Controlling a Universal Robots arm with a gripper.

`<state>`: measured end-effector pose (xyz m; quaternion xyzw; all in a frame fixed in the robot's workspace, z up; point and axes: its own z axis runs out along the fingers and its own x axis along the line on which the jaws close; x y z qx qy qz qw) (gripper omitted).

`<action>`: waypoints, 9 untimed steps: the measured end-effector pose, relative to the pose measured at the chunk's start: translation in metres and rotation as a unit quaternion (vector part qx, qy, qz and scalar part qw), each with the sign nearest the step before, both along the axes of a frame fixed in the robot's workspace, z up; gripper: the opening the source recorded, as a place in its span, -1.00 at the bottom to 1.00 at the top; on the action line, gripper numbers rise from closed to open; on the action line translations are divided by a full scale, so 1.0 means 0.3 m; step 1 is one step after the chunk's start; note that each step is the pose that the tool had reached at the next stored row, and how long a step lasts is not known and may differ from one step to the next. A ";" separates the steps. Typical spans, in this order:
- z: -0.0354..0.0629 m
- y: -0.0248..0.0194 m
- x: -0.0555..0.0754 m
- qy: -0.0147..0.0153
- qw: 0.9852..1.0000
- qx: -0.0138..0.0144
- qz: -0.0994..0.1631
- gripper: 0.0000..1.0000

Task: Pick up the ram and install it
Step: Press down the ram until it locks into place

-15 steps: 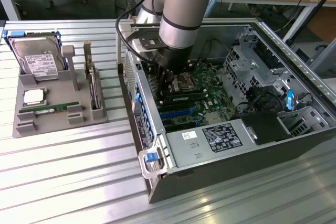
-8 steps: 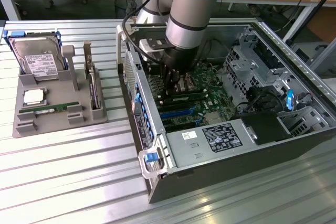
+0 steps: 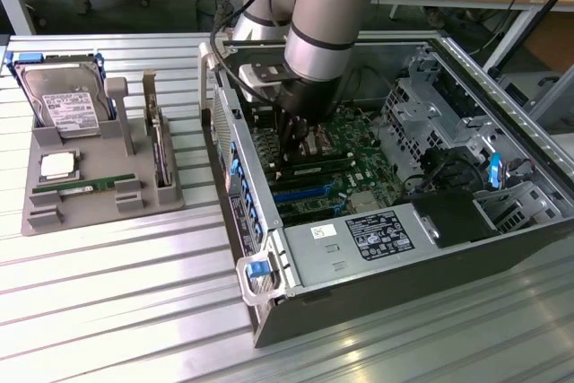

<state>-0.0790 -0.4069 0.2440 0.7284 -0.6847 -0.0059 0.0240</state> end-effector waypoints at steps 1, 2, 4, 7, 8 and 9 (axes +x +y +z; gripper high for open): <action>0.005 0.000 0.013 0.000 1.000 0.000 0.000 -0.79; 0.006 0.000 0.040 0.001 1.000 0.000 0.000 -0.79; 0.006 0.000 0.092 0.003 1.000 0.000 0.000 -0.79; 0.006 0.000 0.192 0.007 1.000 0.002 0.000 -0.79; 0.006 0.000 0.208 0.008 1.000 0.002 0.000 -0.79; 0.006 0.000 0.233 0.009 1.000 0.002 0.000 -0.79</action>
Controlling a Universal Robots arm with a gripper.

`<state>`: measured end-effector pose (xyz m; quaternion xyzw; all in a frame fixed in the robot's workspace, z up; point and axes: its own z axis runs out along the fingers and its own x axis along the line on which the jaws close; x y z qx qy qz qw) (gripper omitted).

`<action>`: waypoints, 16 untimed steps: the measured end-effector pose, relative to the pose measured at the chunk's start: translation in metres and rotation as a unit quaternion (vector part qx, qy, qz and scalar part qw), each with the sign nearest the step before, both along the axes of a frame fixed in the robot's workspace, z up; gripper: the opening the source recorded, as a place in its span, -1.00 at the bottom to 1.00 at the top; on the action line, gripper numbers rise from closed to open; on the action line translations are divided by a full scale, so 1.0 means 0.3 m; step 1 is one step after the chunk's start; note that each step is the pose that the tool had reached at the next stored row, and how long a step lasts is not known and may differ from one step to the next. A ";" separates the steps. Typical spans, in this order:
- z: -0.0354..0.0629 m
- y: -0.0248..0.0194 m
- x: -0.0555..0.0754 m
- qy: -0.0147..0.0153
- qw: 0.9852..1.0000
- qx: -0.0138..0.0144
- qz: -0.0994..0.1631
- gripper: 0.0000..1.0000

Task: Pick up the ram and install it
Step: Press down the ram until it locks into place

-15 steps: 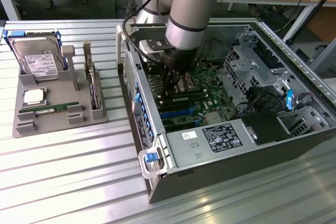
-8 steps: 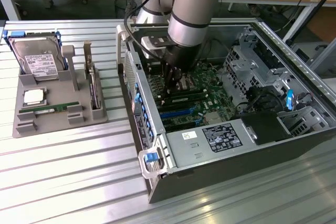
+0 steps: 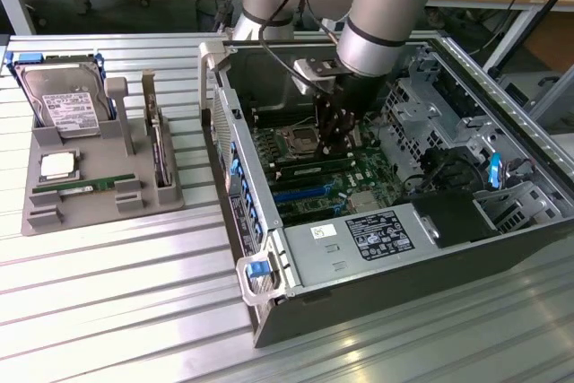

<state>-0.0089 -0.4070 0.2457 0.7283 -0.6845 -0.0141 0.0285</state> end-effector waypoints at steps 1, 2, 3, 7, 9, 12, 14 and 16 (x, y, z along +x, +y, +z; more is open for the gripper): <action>0.000 0.000 0.018 0.001 1.000 0.000 0.000 -0.79; 0.000 0.000 0.026 0.001 1.000 0.001 0.000 -0.79; 0.000 0.000 0.091 0.005 1.000 0.002 0.000 -0.79; 0.000 0.000 0.229 0.010 1.000 0.006 0.000 -0.79; 0.014 0.000 0.246 0.010 1.000 0.006 0.000 -0.79; 0.035 0.000 0.323 0.011 1.000 0.008 0.000 -0.79; 0.064 0.000 0.328 0.011 1.000 0.008 0.000 -0.79; 0.134 0.000 0.330 0.011 1.000 0.008 0.000 -0.79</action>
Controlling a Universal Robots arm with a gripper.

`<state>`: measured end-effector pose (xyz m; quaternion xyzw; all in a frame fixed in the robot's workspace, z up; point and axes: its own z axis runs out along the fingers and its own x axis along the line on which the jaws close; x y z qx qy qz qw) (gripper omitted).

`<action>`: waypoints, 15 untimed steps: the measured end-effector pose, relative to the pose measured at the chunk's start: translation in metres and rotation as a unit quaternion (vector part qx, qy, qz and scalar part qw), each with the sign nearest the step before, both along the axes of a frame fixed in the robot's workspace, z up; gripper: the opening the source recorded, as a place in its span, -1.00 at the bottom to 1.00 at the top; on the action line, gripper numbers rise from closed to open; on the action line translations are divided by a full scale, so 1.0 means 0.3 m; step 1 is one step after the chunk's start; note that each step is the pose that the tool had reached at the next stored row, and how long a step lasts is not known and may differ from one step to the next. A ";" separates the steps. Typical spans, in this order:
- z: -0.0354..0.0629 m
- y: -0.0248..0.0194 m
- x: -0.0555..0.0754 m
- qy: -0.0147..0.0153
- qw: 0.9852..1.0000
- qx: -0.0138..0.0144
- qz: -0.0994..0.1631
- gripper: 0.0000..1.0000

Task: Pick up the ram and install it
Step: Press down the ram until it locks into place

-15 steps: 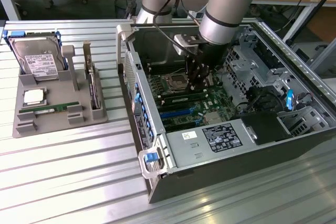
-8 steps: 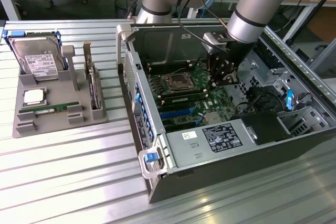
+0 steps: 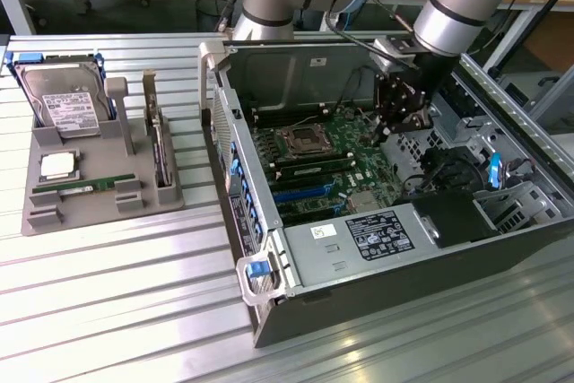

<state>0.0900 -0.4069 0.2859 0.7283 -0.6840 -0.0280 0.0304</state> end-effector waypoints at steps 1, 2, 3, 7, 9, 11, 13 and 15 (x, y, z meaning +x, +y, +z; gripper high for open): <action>0.038 0.000 0.000 0.000 1.000 0.000 0.000 -0.79; 0.049 0.000 0.000 0.000 1.000 0.000 0.000 -0.79; 0.049 0.000 0.000 0.000 1.000 0.000 0.000 -0.79; 0.049 0.000 0.000 0.000 1.000 0.000 0.000 -0.79; 0.049 0.000 0.000 0.000 1.000 0.000 0.000 -0.79; 0.049 0.000 0.000 0.000 1.000 0.000 0.000 -0.79; 0.049 0.000 0.000 0.000 1.000 0.000 0.000 -0.79; 0.049 0.000 0.000 0.000 1.000 0.000 0.000 -0.79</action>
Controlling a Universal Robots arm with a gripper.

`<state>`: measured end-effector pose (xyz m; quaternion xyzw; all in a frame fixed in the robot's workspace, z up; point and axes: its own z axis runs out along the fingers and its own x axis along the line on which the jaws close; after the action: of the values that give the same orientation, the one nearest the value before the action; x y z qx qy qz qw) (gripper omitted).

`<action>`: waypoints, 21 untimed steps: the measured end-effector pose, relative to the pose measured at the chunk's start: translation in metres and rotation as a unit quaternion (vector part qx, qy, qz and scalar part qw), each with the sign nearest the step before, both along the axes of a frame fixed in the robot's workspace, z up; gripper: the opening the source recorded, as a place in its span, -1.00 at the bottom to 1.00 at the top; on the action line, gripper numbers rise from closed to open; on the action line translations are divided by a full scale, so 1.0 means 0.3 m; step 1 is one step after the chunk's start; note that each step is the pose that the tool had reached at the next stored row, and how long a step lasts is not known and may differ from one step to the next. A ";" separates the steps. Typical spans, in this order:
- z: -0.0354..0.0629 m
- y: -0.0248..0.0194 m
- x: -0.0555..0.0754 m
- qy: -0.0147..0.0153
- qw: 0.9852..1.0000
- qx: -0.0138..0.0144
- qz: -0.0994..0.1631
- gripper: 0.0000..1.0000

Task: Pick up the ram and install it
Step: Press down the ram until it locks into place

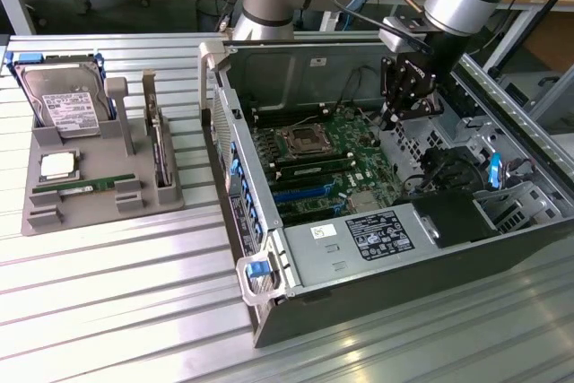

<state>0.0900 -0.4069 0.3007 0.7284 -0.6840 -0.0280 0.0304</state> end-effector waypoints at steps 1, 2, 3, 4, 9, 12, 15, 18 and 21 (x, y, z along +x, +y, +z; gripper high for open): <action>0.000 0.000 0.000 0.000 1.000 0.000 0.000 -0.79; 0.000 0.000 0.000 0.000 1.000 0.000 0.000 -0.79; 0.000 0.000 0.000 0.000 1.000 0.000 0.000 -0.79; 0.000 0.000 0.000 0.000 1.000 0.000 -0.001 -0.79; 0.000 0.000 0.000 0.000 0.997 0.000 -0.077 -0.79; 0.000 0.000 0.000 0.000 0.993 0.000 -0.119 -0.79; -0.001 0.000 0.000 0.000 0.984 0.000 -0.180 -0.79; -0.001 0.000 0.000 0.000 0.975 0.000 -0.221 -0.79; -0.002 0.000 0.000 0.000 0.966 0.000 -0.257 -0.79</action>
<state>0.0900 -0.4069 0.3003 0.5280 -0.8483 -0.0346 0.0224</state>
